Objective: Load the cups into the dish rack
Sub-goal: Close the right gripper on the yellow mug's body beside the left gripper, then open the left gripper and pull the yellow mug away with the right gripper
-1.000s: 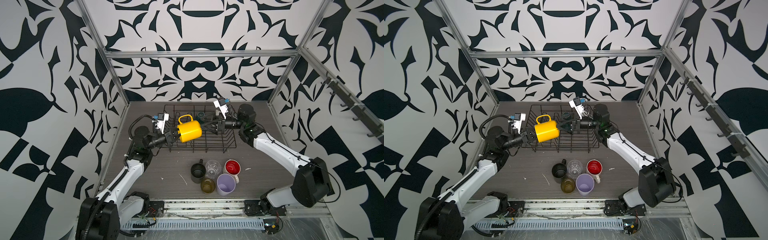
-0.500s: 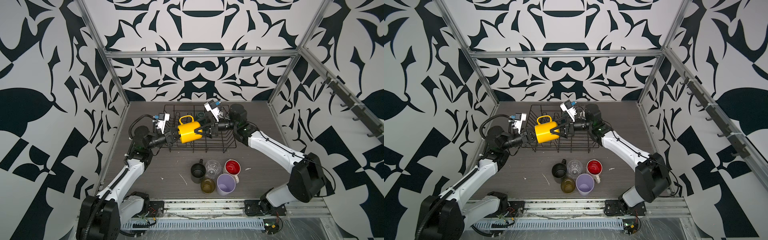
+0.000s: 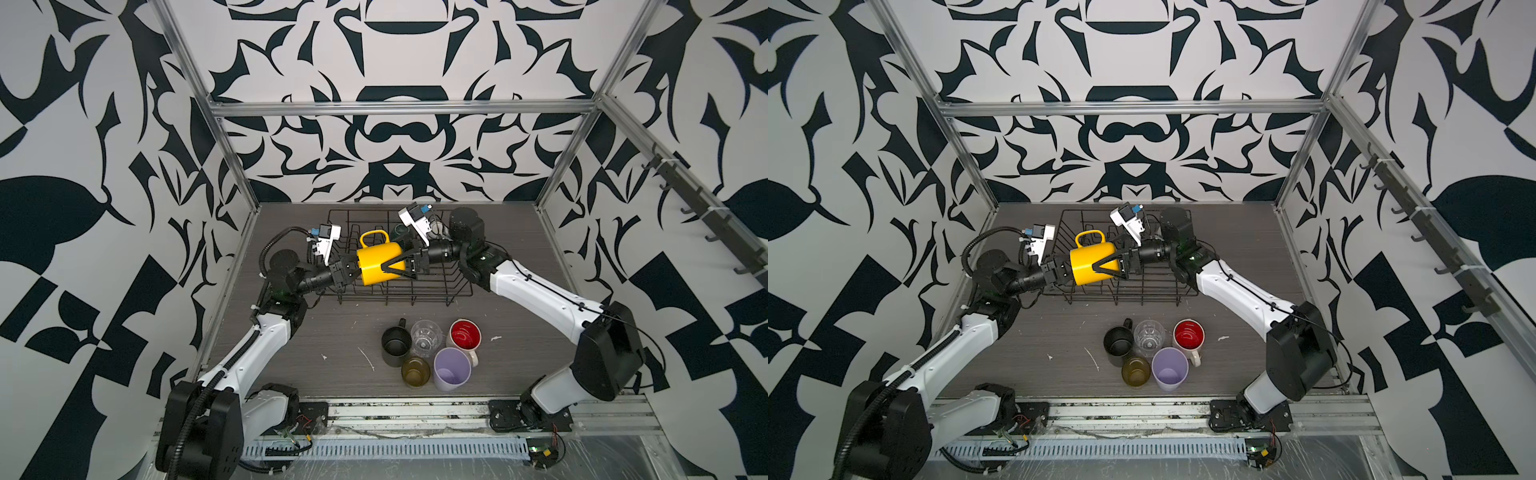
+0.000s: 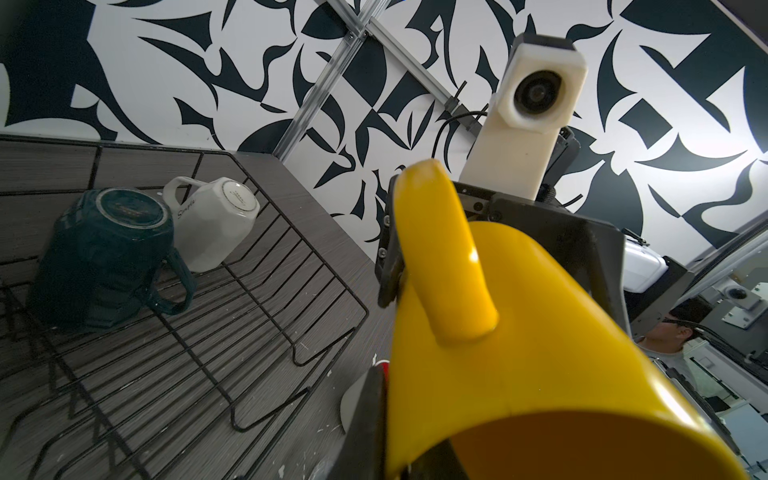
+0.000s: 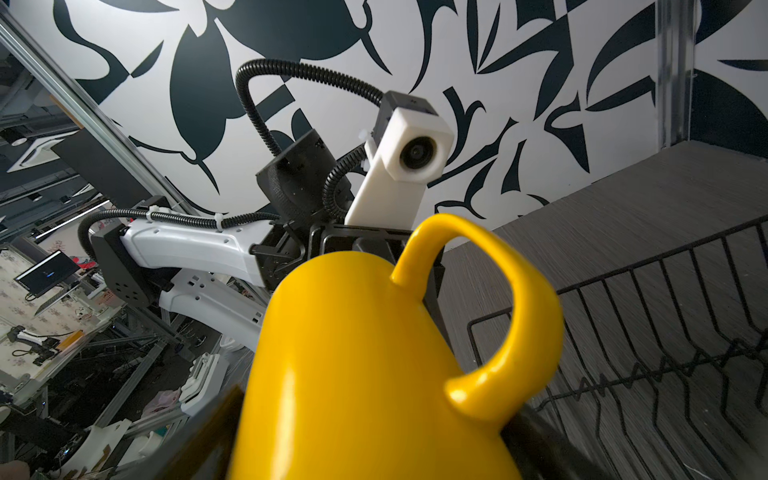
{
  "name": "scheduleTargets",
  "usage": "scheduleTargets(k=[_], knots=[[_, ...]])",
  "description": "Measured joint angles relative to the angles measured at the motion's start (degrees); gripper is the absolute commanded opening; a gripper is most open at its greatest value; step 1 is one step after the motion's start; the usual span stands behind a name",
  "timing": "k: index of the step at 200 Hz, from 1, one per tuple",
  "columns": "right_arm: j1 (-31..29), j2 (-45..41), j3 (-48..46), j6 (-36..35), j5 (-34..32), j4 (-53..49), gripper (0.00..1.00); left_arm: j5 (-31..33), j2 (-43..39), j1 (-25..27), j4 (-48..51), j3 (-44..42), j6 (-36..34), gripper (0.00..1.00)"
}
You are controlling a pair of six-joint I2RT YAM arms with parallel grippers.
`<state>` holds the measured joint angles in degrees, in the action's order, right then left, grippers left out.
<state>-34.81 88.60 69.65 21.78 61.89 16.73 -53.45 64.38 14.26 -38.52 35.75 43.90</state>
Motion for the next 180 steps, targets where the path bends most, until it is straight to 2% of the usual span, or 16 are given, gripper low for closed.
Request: scheduleTargets(k=[44,100,129,180], knots=[[-0.79,0.87,0.81,0.04,0.15,-0.04,0.91,-0.76,0.66,0.00,-1.09,0.04,1.18,0.00],[-0.98,1.64,1.88,0.28,2.10,-0.26,0.81,-1.68,0.68,-0.11,-1.57,0.13,1.84,0.00],[-0.98,2.10,2.56,0.28,2.80,-0.70,0.68,-1.75,0.68,-0.13,-1.84,0.15,2.21,0.00],[-1.05,2.23,3.43,0.07,2.93,-2.62,0.29,-1.84,0.68,-0.15,-1.90,0.15,2.73,0.00]])
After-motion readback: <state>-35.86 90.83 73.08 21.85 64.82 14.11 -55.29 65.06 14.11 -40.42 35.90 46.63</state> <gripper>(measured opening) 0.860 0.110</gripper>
